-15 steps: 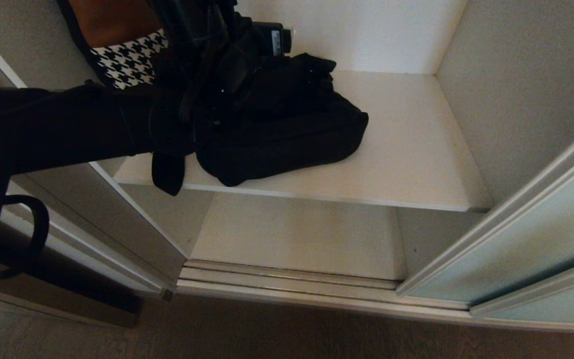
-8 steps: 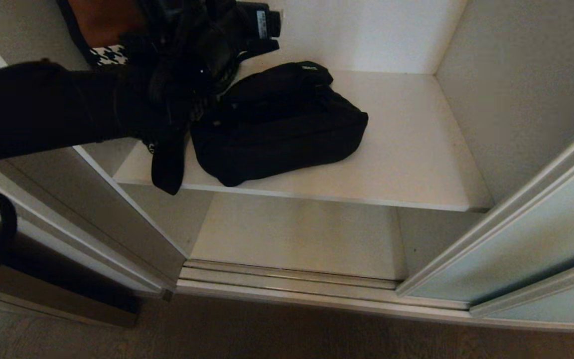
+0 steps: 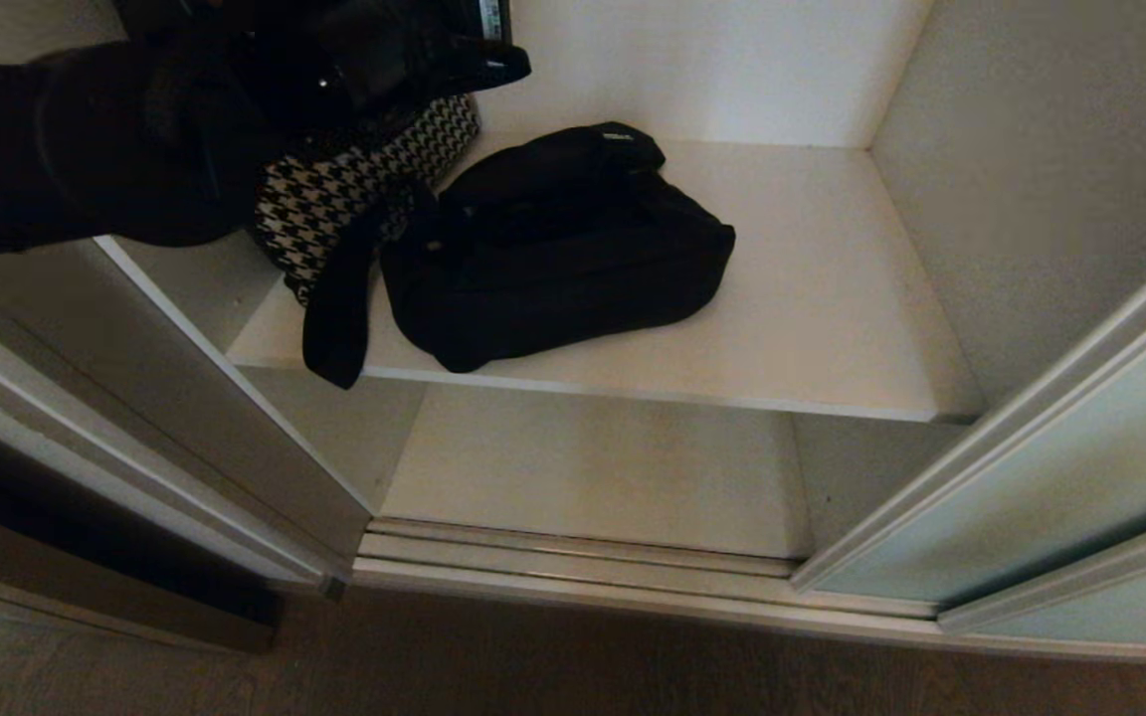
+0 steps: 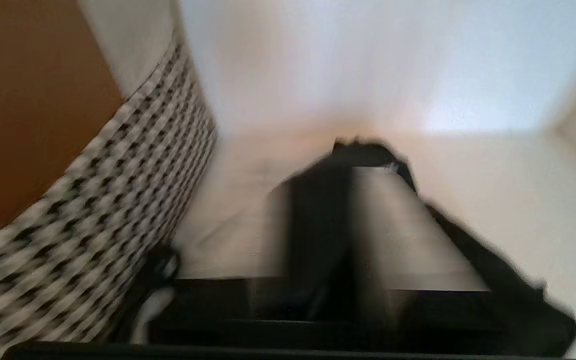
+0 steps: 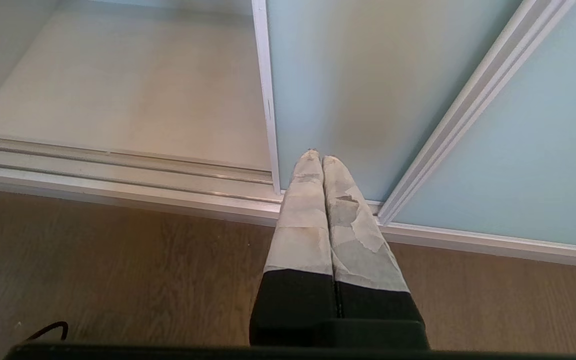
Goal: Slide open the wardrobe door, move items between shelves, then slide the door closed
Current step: Place the basket on the higher shelf, then close the door
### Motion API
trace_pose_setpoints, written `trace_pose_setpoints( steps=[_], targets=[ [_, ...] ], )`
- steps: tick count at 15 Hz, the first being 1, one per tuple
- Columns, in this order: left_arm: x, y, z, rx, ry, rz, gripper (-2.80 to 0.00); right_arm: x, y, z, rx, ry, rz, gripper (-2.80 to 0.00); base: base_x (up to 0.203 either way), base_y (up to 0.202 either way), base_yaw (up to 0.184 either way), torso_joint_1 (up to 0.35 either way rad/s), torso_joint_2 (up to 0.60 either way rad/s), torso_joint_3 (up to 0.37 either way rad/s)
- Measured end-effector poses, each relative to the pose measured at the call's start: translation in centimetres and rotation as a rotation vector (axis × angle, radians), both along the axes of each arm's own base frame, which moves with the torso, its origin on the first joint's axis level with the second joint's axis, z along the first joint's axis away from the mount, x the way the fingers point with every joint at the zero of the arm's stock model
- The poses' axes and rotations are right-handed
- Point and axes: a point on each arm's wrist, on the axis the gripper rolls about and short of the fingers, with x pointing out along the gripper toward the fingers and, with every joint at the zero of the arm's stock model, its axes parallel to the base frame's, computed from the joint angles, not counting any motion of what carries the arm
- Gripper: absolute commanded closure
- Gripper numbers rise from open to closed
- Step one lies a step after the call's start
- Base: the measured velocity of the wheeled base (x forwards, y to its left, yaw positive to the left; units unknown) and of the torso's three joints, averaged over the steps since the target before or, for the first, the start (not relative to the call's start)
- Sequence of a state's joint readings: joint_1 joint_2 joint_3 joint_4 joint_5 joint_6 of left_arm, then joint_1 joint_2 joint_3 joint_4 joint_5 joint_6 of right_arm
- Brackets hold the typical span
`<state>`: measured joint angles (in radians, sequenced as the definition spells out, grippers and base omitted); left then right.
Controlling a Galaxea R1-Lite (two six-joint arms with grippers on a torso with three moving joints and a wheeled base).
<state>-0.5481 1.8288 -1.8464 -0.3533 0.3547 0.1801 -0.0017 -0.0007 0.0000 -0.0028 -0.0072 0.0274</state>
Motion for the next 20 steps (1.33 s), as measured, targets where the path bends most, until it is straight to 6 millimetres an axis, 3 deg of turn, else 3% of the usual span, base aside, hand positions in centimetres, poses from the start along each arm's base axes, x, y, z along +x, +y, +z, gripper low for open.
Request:
trace_pose_setpoints(
  steps=[6, 11, 14, 17, 20],
  targets=[
    [-5.6, 4.6, 1.1, 0.049, 0.176, 0.001, 0.00, 0.0, 0.0, 0.0, -0.001, 0.000, -0.001, 0.00, 0.000, 0.000, 0.000, 0.000, 0.00, 0.000],
    [-11.3, 9.4, -0.6, 0.111, 0.295, 0.035, 0.00, 0.0, 0.0, 0.0, 0.000, 0.000, 0.000, 0.00, 0.000, 0.000, 0.000, 0.000, 0.00, 0.000],
    [-14.5, 12.1, -2.4, 0.120, 0.323, 0.055, 0.00, 0.0, 0.0, 0.0, -0.001, 0.000, 0.000, 0.00, 0.000, 0.000, 0.000, 0.000, 0.00, 0.000],
    [-17.3, 15.3, -5.6, 0.126, 0.374, 0.089, 0.00, 0.0, 0.0, 0.0, 0.000, 0.000, 0.000, 0.00, 0.000, 0.000, 0.000, 0.000, 0.00, 0.000],
    [-21.9, 17.0, -9.1, 0.112, 0.385, 0.109, 0.00, 0.0, 0.0, 0.0, 0.000, 0.000, 0.000, 0.00, 0.000, 0.000, 0.000, 0.000, 0.00, 0.000]
  ],
)
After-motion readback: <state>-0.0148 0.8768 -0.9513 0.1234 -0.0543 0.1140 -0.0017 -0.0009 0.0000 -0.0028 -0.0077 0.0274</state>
